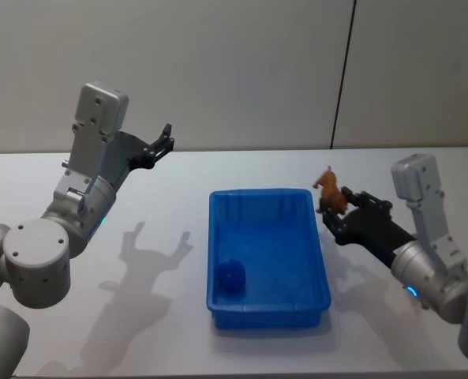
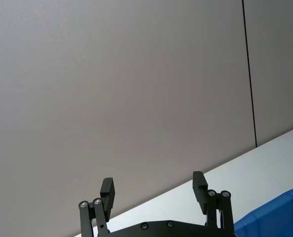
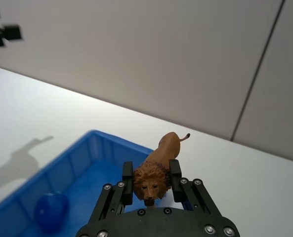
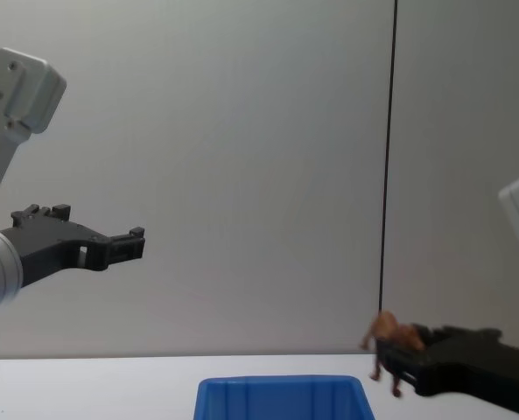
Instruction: Pick up the two dolls from the table and place them into the box.
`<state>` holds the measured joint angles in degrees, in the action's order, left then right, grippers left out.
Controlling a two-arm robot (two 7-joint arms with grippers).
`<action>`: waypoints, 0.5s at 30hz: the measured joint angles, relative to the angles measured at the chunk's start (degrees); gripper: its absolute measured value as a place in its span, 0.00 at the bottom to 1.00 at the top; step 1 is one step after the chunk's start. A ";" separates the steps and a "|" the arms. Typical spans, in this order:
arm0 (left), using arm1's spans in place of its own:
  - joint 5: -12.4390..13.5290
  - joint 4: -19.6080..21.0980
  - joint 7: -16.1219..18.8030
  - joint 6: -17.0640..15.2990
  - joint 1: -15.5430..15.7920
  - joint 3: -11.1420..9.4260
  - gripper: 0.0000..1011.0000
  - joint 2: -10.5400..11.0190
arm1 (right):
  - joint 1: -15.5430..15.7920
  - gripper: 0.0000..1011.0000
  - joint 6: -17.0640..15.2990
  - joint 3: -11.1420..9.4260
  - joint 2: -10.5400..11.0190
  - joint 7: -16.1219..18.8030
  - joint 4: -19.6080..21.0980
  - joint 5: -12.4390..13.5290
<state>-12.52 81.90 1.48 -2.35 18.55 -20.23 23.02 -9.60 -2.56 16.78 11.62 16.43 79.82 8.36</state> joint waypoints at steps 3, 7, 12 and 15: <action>0.00 0.00 0.00 0.00 0.00 0.00 0.99 0.00 | -0.14 0.41 0.71 0.29 -0.25 1.76 0.76 0.73; 0.00 0.00 0.00 0.00 0.00 0.00 0.99 0.00 | -0.45 0.45 1.53 0.78 -0.69 4.09 1.21 1.41; 0.00 0.00 0.00 0.00 0.00 0.00 0.99 0.00 | -1.21 0.61 2.47 1.69 -1.63 7.09 1.00 1.81; 0.00 0.00 0.00 0.00 0.00 0.00 0.99 0.00 | -1.45 0.68 2.74 1.96 -1.91 7.89 0.73 1.85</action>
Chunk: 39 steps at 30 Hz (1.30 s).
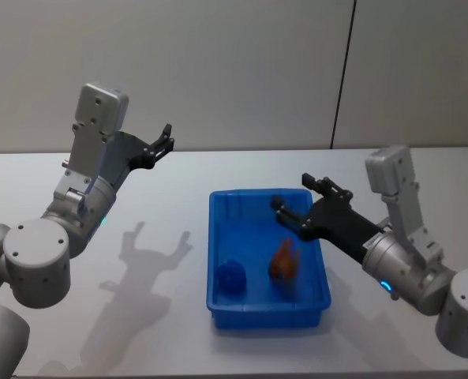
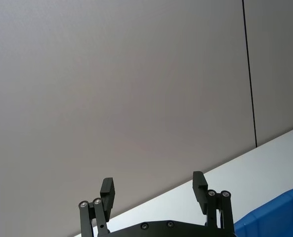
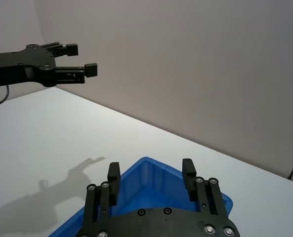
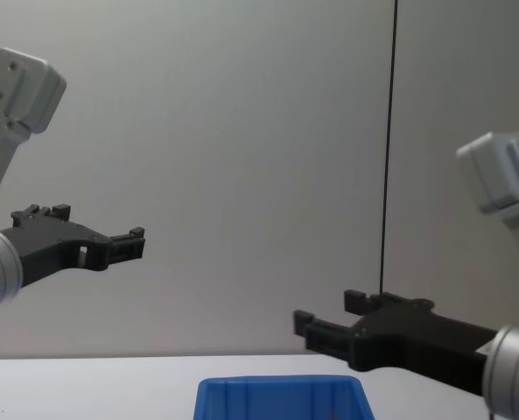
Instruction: Pick up the two dolls from the table and place them into the box.
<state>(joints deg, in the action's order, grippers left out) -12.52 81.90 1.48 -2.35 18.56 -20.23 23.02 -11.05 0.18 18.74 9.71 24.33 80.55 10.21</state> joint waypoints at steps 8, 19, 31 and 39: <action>0.00 0.00 0.00 0.00 0.00 0.00 0.99 0.00 | -0.19 0.92 0.44 0.54 -0.43 -0.12 -0.43 -0.28; 0.00 0.00 0.00 0.00 0.00 0.00 0.99 0.00 | 1.97 0.99 -0.34 0.25 0.66 -5.94 1.60 -1.14; 0.00 0.00 0.00 0.00 0.00 0.00 0.99 0.00 | 6.44 0.99 -3.04 -1.04 3.33 -14.93 6.09 -1.68; 0.00 0.00 0.00 0.00 0.00 0.00 0.99 0.00 | 9.60 0.99 -5.78 -2.16 5.26 -20.97 8.77 -1.56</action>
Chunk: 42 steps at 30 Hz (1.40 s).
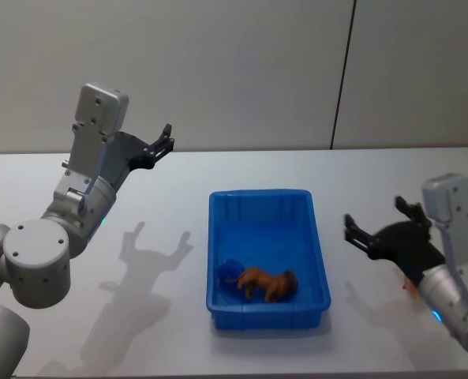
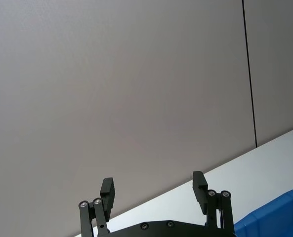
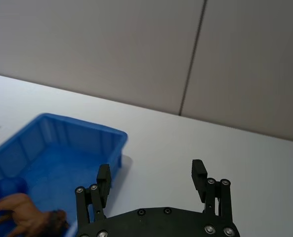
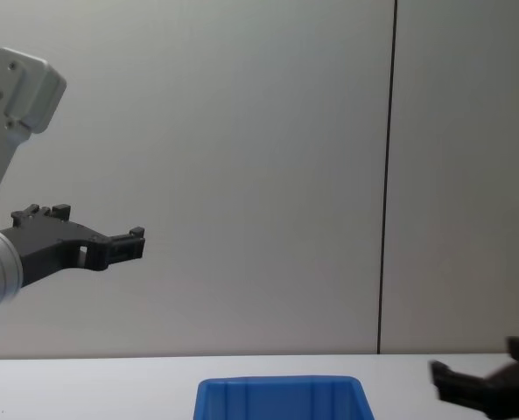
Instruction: Pick up the two dolls from the table and place them into the box.
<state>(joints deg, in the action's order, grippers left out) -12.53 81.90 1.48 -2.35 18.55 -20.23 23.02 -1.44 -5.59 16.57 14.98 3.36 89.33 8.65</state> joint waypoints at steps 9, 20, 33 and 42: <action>0.00 0.00 0.00 0.00 0.00 0.00 0.99 0.00 | 3.29 0.99 -4.16 -1.51 1.71 -6.96 1.84 1.66; 0.00 0.00 0.00 0.00 0.00 0.00 0.99 0.00 | 4.01 0.99 -9.06 -2.89 1.52 -12.50 1.26 5.41; 0.00 0.00 0.00 0.00 0.00 0.00 0.99 0.00 | 1.45 0.99 -11.35 -3.44 -0.69 -13.31 -2.00 9.80; 0.00 0.00 0.00 0.00 0.00 0.00 0.99 0.00 | -1.09 0.99 -12.54 -3.50 -2.55 -13.04 -5.74 12.22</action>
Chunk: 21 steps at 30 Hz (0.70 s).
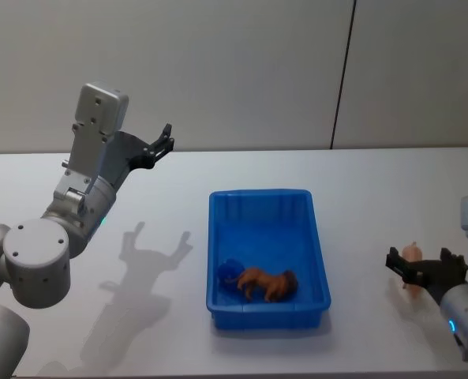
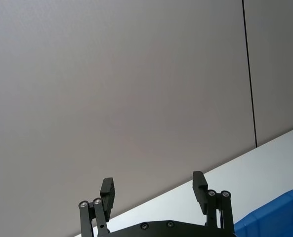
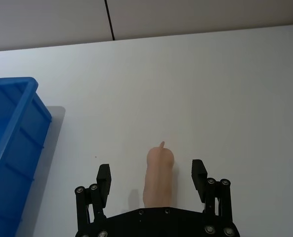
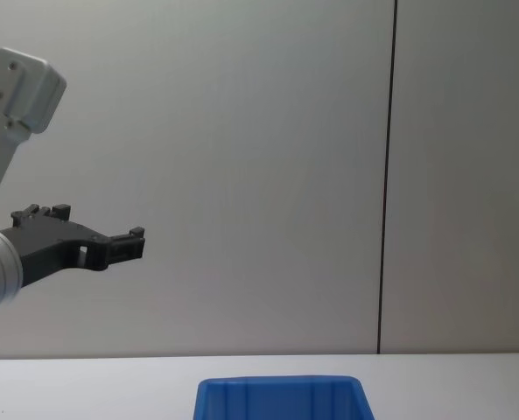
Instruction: Pick up the two dolls from the table and place them into the box.
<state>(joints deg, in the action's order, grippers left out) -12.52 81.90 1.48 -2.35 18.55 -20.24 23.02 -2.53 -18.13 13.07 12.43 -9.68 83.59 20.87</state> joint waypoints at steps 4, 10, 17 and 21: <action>0.00 0.00 0.00 0.00 0.00 0.00 0.99 0.00 | -1.11 0.99 -0.31 0.00 -0.68 0.24 -1.65 0.56; 0.00 0.00 0.00 0.00 0.00 0.00 0.99 0.00 | -2.99 0.99 -0.65 -0.04 -1.69 0.64 -4.46 1.09; 0.00 0.00 0.00 0.00 0.00 0.00 0.99 0.00 | -4.85 0.90 -1.19 -0.13 -2.67 0.73 -7.04 1.48; 0.00 0.00 0.00 0.00 0.00 0.00 0.99 0.00 | -5.72 0.80 -1.81 -0.26 -3.08 0.60 -8.21 1.76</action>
<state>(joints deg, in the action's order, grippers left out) -12.52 81.90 1.48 -2.35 18.56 -20.24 23.02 -8.24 -19.94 12.81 9.34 -9.08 75.38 22.63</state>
